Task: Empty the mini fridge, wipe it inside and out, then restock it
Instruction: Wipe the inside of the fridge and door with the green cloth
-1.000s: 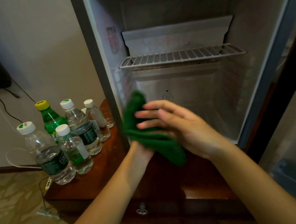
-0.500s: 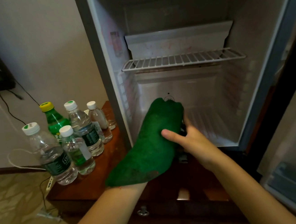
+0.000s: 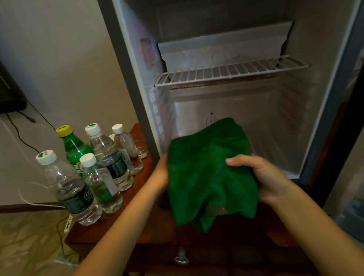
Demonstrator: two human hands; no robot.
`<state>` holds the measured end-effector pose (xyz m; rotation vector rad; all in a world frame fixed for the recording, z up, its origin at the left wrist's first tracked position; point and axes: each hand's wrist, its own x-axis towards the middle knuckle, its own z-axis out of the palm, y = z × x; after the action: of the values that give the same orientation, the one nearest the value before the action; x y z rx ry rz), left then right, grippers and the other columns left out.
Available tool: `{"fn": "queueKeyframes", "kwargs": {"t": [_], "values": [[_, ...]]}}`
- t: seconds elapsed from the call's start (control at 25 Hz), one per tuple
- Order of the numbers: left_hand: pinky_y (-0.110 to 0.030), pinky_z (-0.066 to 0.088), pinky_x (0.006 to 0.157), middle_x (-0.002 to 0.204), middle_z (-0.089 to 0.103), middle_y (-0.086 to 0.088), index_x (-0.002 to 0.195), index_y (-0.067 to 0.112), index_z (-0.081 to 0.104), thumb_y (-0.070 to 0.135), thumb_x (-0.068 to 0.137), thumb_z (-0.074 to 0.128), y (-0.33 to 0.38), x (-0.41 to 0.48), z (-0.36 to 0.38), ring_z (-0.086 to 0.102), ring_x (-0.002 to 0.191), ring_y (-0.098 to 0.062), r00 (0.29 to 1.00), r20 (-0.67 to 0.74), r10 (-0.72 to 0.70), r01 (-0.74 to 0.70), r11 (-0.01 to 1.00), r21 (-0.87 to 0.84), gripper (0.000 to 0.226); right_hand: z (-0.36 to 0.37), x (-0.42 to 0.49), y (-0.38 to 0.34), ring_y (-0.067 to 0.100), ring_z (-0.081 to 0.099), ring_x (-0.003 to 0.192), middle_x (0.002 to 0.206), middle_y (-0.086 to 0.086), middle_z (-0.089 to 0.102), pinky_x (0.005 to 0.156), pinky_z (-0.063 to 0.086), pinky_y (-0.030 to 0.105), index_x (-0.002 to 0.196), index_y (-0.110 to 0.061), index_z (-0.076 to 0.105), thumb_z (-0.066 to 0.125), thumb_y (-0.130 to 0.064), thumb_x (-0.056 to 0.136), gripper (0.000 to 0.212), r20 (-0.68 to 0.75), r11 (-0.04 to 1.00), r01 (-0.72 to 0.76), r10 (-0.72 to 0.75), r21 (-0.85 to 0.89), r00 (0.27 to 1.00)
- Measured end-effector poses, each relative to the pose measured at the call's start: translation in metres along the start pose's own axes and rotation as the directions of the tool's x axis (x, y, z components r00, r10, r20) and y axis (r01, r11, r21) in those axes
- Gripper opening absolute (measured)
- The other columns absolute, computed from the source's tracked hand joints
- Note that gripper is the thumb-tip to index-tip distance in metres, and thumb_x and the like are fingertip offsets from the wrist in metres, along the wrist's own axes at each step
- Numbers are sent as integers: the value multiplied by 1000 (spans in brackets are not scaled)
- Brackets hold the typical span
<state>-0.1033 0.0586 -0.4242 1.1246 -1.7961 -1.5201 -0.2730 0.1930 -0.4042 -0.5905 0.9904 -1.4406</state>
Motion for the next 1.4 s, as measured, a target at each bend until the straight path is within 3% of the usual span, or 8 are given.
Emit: {"fn": "queueKeyframes", "kwargs": {"t": [0.28,0.44,0.52,0.64,0.76,1.08,1.24,1.4], "values": [[-43,51,94,119,64,-12,126,14,57,41,90,46,14,-6,23,62,109,-24,967,246,66,30,929,-368,46,2,19,0,15,65,94,111,-1,65,80,54,32,126,-23,50,72,-2,79,56,-241,831,188,-355,-524,903],[-37,44,102,129,57,-6,127,18,54,45,89,40,26,-3,39,54,120,-20,944,328,48,118,875,-469,49,3,41,41,4,48,122,128,-15,47,106,38,26,123,-34,50,65,-36,81,44,-171,579,476,-735,-662,657],[-36,40,106,126,56,-2,129,17,50,44,87,40,24,-1,26,53,120,-18,941,335,42,108,904,-414,51,2,61,47,-2,39,130,140,-19,38,111,31,21,128,-43,44,58,-22,89,46,-98,579,531,-728,-619,679],[-30,54,82,102,69,0,105,13,65,29,99,37,9,14,-3,65,93,-14,968,32,249,-241,957,-160,33,11,92,38,-2,51,120,139,-14,48,104,42,26,137,-42,41,45,1,96,59,-123,748,526,-614,-404,779],[-20,48,67,86,57,3,99,24,53,33,89,59,-16,29,-29,56,75,-3,780,-428,456,-458,882,106,15,25,122,15,-12,49,108,128,-9,47,96,37,5,135,-32,45,50,2,93,54,-185,643,556,-725,-526,663],[9,17,93,135,38,3,141,3,29,32,75,75,-64,89,-8,33,120,13,728,-502,467,-336,881,333,85,48,181,40,3,48,119,131,-1,49,105,38,18,134,-21,51,54,-29,91,44,230,200,657,-830,-726,507],[-36,25,116,145,38,-2,147,22,25,79,66,55,-92,102,-13,33,136,-19,707,-613,353,-205,931,301,104,49,211,15,10,56,104,113,2,56,95,42,14,126,-12,61,60,-21,88,40,87,315,632,-849,-708,522],[-23,38,103,128,54,-10,135,2,42,48,66,69,-88,104,-9,52,121,-21,794,-549,260,-225,965,131,87,48,178,46,2,53,107,111,-3,51,96,41,14,127,-14,57,59,-21,87,41,264,154,743,-872,-651,412]]}}
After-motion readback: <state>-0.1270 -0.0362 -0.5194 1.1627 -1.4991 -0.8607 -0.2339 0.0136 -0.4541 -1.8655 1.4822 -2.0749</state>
